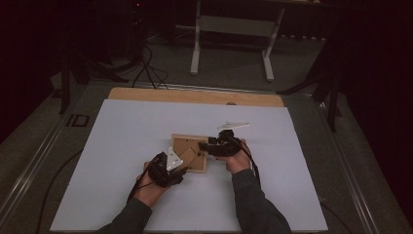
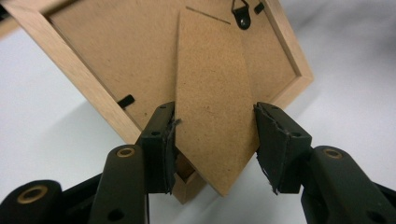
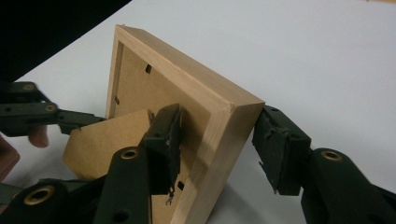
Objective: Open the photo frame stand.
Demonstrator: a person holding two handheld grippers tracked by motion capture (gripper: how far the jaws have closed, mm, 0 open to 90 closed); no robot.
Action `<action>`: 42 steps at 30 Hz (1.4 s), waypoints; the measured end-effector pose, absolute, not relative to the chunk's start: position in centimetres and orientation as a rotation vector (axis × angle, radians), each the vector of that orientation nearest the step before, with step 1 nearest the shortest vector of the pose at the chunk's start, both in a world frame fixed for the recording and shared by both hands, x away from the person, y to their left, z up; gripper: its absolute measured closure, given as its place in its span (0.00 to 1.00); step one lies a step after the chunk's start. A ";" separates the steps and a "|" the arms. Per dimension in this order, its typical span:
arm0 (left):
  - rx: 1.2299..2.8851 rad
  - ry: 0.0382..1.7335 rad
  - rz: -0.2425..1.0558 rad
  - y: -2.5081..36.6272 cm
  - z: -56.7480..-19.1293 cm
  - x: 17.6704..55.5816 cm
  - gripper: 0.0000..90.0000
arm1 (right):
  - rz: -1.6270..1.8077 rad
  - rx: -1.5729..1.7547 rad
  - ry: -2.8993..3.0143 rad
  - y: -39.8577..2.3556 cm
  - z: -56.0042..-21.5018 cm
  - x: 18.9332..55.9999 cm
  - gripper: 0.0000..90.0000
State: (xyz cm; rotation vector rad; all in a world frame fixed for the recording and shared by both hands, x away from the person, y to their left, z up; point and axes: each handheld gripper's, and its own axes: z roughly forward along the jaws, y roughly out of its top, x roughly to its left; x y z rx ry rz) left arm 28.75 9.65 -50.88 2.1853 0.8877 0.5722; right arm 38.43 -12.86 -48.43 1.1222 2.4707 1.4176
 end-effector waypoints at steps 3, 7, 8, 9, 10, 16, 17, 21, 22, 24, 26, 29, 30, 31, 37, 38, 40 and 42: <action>2.169 0.912 0.505 9.8 -50.8 28.9 0.57 | 1.409 1.106 2.469 -12.8 -48.3 38.3 0.58; 2.156 0.936 0.438 10.2 -50.6 29.1 0.62 | 1.409 1.092 2.472 -12.8 -48.2 38.2 0.58; 2.152 0.941 0.417 10.4 -50.5 29.2 0.62 | 1.406 1.087 2.473 -12.8 -48.2 38.2 0.58; 2.145 0.946 0.398 10.5 -50.5 29.3 0.63 | 1.403 1.087 2.472 -12.8 -48.2 38.2 0.58; 2.140 0.948 0.384 10.5 -50.5 29.3 0.63 | 1.401 1.081 2.471 -12.7 -48.2 38.1 0.58; 2.133 0.960 0.338 10.7 -50.4 29.5 0.65 | 1.402 1.045 2.472 -12.8 -48.0 37.9 0.59; 2.134 0.961 0.332 10.7 -50.5 29.5 0.65 | 1.400 1.041 2.471 -12.8 -47.9 37.8 0.59; 2.138 0.968 0.341 10.8 -50.5 29.5 0.67 | 1.406 1.018 2.467 -12.9 -47.7 37.5 0.61; 2.137 0.969 0.349 10.8 -50.5 29.5 0.67 | 1.402 1.009 2.460 -12.9 -47.6 37.4 0.62; 2.142 0.971 0.363 10.8 -50.5 29.5 0.68 | 1.401 0.997 2.455 -12.9 -47.5 37.4 0.62; 2.141 0.973 0.364 10.8 -50.5 29.6 0.68 | 1.400 0.986 2.450 -12.8 -47.4 37.3 0.63; 2.141 0.981 0.395 10.8 -50.5 29.6 0.68 | 1.391 0.951 2.432 -12.6 -47.2 37.0 0.64; 2.135 0.989 0.402 10.9 -50.5 29.6 0.69 | 1.393 0.943 2.423 -12.6 -47.1 36.9 0.64; 2.123 0.994 0.400 10.9 -50.5 29.7 0.69 | 1.400 0.936 2.414 -12.6 -47.0 36.8 0.65; 2.099 1.032 0.379 11.4 -50.8 30.3 0.72 | 1.356 0.861 2.388 -12.0 -46.7 36.2 0.66; 2.095 1.038 0.382 11.4 -50.8 30.3 0.72 | 1.357 0.859 2.388 -12.0 -46.7 36.2 0.66; 2.095 1.045 0.382 11.4 -51.0 30.5 0.73 | 1.357 0.859 2.387 -12.0 -46.7 36.1 0.66; 2.096 1.052 0.381 11.4 -51.0 30.6 0.74 | 1.352 0.852 2.389 -12.0 -46.7 36.1 0.66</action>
